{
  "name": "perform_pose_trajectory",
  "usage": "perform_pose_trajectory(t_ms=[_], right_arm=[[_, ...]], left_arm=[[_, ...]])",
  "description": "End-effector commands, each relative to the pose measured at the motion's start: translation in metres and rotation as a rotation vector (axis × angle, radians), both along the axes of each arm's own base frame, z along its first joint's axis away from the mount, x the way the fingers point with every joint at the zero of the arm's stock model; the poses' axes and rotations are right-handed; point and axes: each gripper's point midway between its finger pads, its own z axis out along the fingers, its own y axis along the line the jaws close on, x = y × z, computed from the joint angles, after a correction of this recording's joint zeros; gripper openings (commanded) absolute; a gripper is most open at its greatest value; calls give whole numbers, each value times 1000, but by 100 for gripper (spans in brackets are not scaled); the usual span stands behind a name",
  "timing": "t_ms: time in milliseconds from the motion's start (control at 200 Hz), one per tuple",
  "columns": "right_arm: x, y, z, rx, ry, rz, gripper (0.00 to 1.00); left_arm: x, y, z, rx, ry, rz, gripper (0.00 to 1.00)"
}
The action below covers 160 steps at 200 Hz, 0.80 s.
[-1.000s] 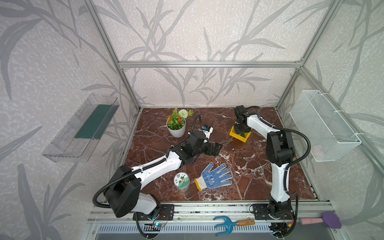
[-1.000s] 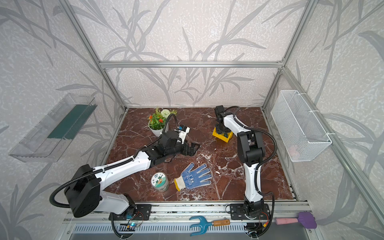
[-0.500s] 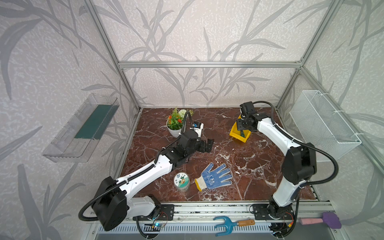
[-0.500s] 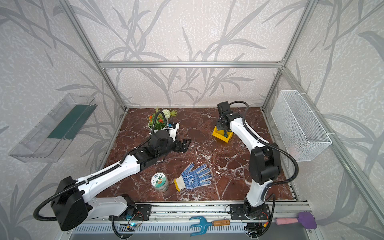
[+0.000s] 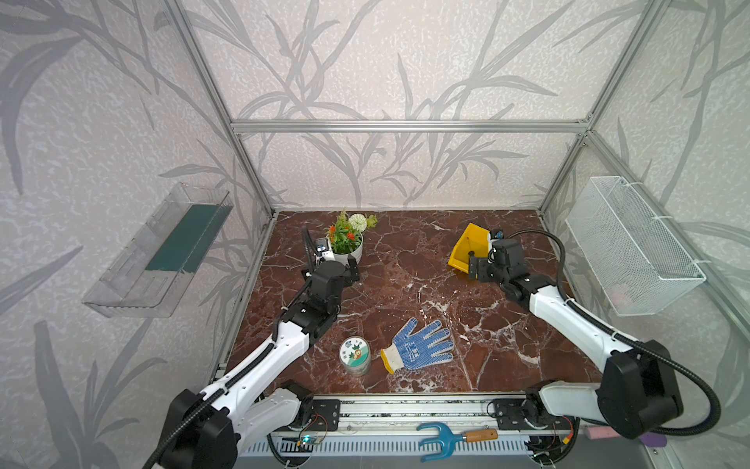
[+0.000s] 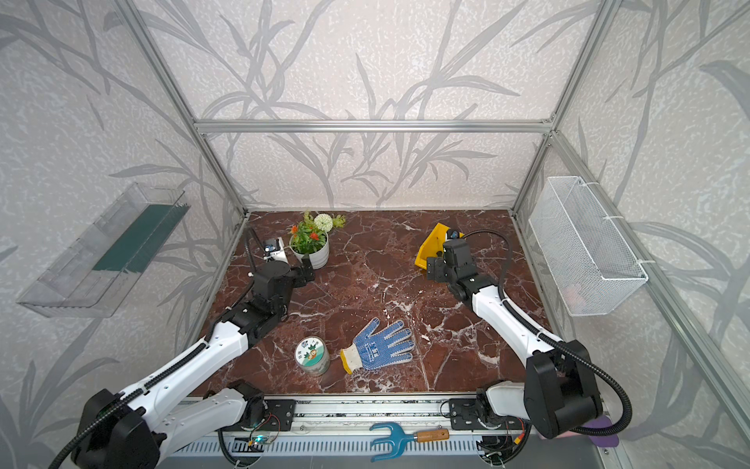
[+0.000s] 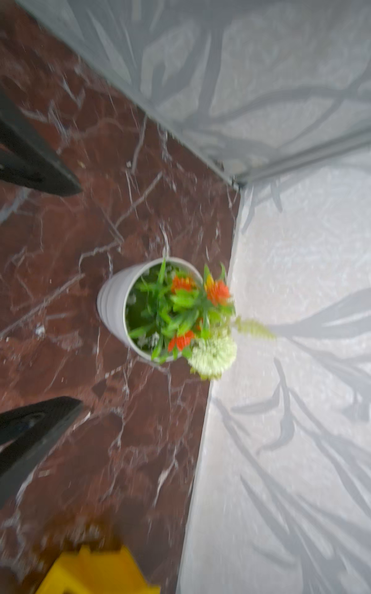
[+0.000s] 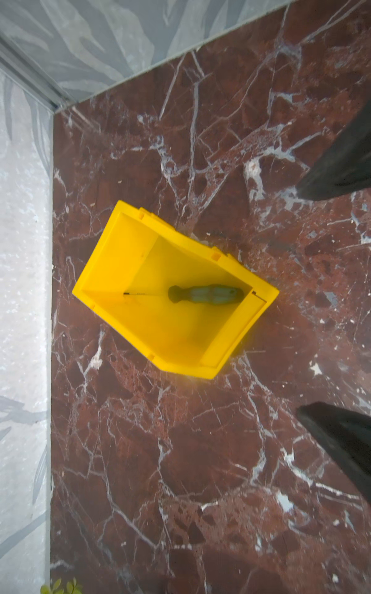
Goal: Put the screwdriver in the bin
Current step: Reset both arms
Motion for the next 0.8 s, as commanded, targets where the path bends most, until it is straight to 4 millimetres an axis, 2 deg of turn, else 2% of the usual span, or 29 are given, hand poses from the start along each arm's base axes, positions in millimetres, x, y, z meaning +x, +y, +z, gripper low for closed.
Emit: perform_pose_trajectory(t_ms=[0,130,350,530,630,795], right_arm=[[5,-17,18,-40,-127,-80,99],[-1,-28,10,-53,-144,-134,99],[-15,-48,2,-163,-208,-168,99],[-32,-73,-5,-227,-270,-271,99],[-37,-81,-8,-237,-297,-312,99],[-33,-82,-18,-266,-312,-317,99]], left_arm=[[-13,49,8,101,-92,234,99],[-22,70,-2,162,-131,322,99],[-36,91,-16,229,-113,421,99],[-39,119,-47,310,-64,506,99],[-29,131,-73,293,-18,507,99],[2,130,-75,296,-38,474,99]])
